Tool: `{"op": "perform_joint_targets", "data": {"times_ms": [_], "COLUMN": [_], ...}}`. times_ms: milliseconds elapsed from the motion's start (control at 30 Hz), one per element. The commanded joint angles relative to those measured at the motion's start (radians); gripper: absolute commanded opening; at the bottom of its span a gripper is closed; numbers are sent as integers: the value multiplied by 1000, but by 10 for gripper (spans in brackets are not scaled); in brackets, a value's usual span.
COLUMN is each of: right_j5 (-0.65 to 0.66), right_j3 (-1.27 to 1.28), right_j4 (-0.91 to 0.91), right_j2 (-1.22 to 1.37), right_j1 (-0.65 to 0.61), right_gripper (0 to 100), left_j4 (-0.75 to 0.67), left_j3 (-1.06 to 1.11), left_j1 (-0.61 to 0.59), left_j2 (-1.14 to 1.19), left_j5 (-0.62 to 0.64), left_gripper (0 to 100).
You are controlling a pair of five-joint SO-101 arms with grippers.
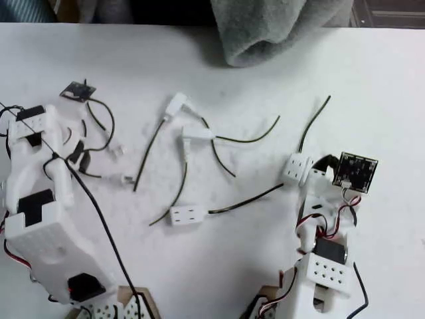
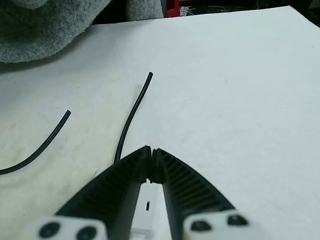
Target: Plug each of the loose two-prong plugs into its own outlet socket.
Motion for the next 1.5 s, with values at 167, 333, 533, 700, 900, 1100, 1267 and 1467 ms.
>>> {"op": "perform_joint_targets", "data": {"times_ms": [167,333,533,700,900,1100,1267,1467], "right_j5": [14,14,14,14,14,14,14,14], "right_j3": [-6,-6,-6,-6,-6,-6,-5,-3], "right_j4": [-19,-19,-19,-19,-19,-19,-19,-18], "right_j2": [1,1,1,1,1,1,1,1], "right_j1": [-4,-4,-5,-4,-7,-7,-7,-7], "right_gripper": [25,25,25,25,25,25,25,25], "left_j4": [9,46,109,87,98,155,150,94], "left_j3": [-37,-38,-35,-28,-38,-38,-31,-38], "left_j1": [-22,-41,-42,-42,-82,-124,-137,-133], "left_j2": [-31,-35,-33,-31,-2,-2,7,7], "left_j5": [-9,-54,-114,-110,-127,-235,-270,-270], "left_gripper": [128,128,128,128,131,132,132,138]}}
